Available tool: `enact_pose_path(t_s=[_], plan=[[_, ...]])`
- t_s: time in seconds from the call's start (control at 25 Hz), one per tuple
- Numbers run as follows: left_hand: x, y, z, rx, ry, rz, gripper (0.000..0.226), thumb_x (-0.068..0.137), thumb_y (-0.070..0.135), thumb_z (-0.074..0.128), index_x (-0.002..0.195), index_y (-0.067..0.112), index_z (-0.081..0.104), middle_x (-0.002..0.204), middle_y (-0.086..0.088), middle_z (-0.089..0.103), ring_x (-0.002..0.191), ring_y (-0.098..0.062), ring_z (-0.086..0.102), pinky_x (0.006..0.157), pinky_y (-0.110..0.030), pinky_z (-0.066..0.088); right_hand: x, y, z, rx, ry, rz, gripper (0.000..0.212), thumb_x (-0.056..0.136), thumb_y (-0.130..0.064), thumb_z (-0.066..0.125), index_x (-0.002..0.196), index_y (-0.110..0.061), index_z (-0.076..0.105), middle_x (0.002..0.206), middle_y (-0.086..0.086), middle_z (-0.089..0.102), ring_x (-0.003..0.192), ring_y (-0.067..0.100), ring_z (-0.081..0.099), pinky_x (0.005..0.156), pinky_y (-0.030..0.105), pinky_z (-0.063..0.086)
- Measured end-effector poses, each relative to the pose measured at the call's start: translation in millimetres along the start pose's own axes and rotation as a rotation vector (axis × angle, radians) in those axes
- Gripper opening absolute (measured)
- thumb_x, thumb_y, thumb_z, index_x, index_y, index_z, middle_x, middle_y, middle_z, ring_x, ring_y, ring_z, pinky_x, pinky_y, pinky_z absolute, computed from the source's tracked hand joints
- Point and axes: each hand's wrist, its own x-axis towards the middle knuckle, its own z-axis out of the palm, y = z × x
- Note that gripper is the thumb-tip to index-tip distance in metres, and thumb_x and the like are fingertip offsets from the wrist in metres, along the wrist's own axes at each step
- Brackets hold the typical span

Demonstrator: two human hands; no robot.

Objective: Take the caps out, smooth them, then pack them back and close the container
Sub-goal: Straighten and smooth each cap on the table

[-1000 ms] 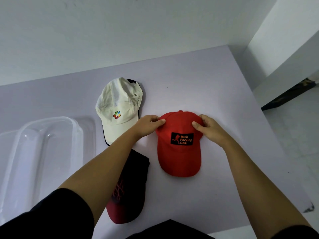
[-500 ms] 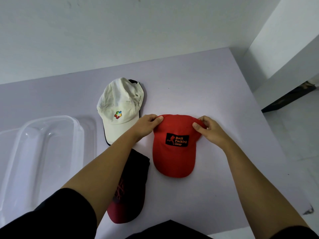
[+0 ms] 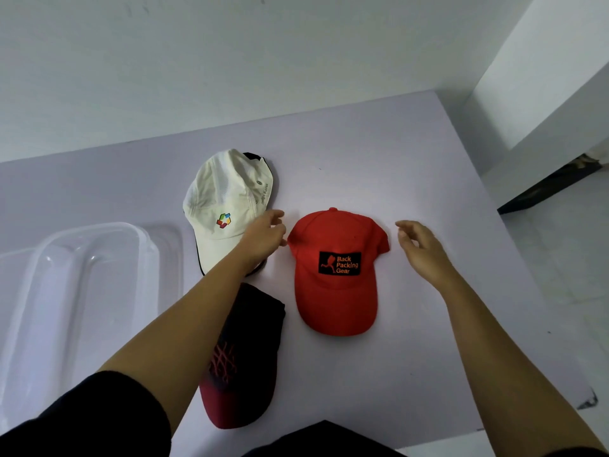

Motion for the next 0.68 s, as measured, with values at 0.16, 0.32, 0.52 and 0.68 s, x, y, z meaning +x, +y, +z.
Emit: enact_pose_path(t_s=[0.16, 0.32, 0.52, 0.68], plan=[[-33, 8, 22, 0.162, 0.174, 0.209, 0.048, 0.085, -0.002, 0.042, 0.132, 0.006, 0.048, 0.124, -0.013, 0.058, 0.108, -0.028, 0.059, 0.092, -0.033, 0.046, -41, 14, 17, -0.118, 0.098, -0.084, 0.045, 0.089, 0.003, 0.044, 0.132, -0.009, 0.046, 0.136, 0.009, 0.048, 0.129, 0.022, 0.043, 0.103, 0.022, 0.027], [-101, -21, 84, 0.26, -0.001, 0.179, 0.082, 0.078, -0.013, 0.042, 0.148, -0.001, 0.002, 0.156, -0.021, 0.009, 0.145, -0.03, 0.015, 0.112, -0.017, 0.013, -83, 29, 47, -0.262, -0.221, -0.1, 0.086, 0.074, 0.006, 0.055, 0.147, -0.006, 0.011, 0.156, 0.006, 0.012, 0.145, 0.022, 0.012, 0.112, 0.021, 0.008], [-86, -62, 108, 0.522, -0.117, 0.04, 0.081, 0.091, -0.001, 0.041, 0.143, -0.003, -0.021, 0.153, -0.028, -0.021, 0.144, -0.041, -0.014, 0.12, -0.046, 0.006, -80, 36, 79, -0.664, -0.25, -0.133, 0.098, 0.076, -0.022, 0.063, 0.146, -0.002, -0.002, 0.157, 0.014, -0.003, 0.146, 0.031, 0.0, 0.116, 0.047, 0.003], [-91, -72, 124, 0.612, -0.057, 0.077, 0.078, 0.096, 0.018, 0.041, 0.145, 0.0, -0.018, 0.155, -0.026, -0.014, 0.146, -0.037, -0.006, 0.118, -0.042, 0.015, -88, 31, 98, -0.761, -0.019, -0.173, 0.06, 0.08, -0.015, 0.04, 0.134, 0.009, 0.036, 0.138, 0.027, 0.045, 0.125, 0.039, 0.048, 0.1, 0.059, 0.033]])
